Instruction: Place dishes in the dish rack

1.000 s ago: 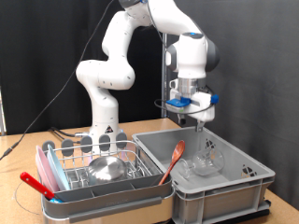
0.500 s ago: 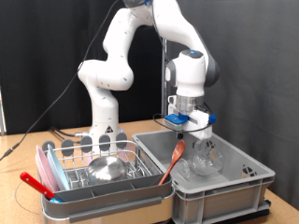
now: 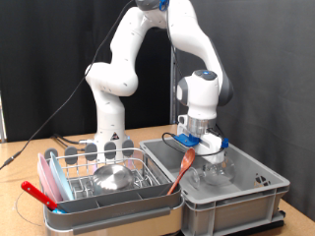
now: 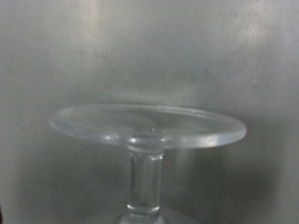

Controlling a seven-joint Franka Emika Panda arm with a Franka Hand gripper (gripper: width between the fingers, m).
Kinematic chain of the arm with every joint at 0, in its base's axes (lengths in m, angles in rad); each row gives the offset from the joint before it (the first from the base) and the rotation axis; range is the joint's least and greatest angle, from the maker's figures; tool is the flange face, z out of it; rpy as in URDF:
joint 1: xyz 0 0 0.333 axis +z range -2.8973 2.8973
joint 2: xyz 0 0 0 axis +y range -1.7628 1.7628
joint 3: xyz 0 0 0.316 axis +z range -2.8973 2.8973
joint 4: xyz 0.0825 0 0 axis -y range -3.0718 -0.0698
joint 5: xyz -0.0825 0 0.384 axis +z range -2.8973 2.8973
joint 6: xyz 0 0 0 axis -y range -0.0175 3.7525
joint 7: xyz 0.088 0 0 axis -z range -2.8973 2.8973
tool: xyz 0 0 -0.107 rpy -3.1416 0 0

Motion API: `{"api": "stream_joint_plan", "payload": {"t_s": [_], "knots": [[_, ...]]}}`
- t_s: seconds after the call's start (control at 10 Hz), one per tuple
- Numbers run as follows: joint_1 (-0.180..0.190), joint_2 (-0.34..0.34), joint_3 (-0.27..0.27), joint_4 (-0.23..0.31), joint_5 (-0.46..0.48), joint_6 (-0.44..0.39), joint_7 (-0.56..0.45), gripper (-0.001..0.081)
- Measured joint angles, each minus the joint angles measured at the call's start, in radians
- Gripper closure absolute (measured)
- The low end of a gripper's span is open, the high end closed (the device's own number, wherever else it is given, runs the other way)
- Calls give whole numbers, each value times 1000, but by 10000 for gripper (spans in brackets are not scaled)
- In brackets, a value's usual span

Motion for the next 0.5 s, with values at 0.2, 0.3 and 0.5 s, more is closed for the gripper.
{"api": "stream_joint_plan", "payload": {"t_s": [0.2,0.3,0.5], "knots": [[-56,-1,81,8,38,24,-17,-2],[-79,-2,115,11,54,33,-19,-2],[-121,-7,172,19,78,54,-21,-2]]}}
